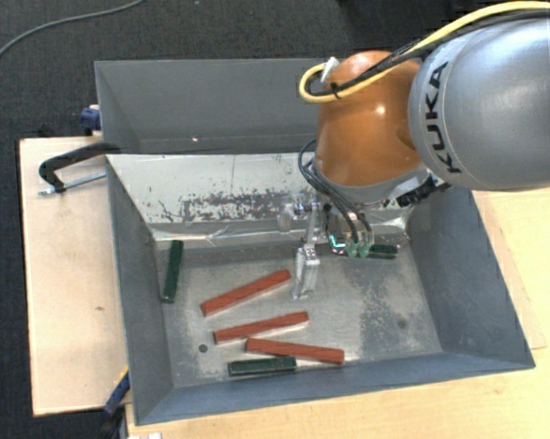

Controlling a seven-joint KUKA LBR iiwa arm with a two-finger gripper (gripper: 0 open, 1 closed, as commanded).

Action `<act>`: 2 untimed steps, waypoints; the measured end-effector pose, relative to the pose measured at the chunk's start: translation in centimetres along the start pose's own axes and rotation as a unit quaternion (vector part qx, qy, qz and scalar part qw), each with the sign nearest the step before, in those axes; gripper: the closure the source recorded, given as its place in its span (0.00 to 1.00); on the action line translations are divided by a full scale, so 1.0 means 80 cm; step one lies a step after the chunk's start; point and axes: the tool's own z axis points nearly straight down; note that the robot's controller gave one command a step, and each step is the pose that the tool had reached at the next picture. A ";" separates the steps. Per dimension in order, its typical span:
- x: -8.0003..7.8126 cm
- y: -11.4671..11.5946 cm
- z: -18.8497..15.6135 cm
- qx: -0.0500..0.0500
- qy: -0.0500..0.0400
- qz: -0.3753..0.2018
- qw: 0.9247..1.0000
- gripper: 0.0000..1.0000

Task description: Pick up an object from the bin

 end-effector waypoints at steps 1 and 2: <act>-0.024 -0.013 0.143 0.000 0.000 -0.002 1.000 0.00; -0.026 -0.013 0.137 -0.001 -0.004 -0.001 1.000 1.00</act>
Offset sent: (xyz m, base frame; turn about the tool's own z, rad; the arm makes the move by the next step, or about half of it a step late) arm 0.0195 -0.0113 -0.1106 -0.0033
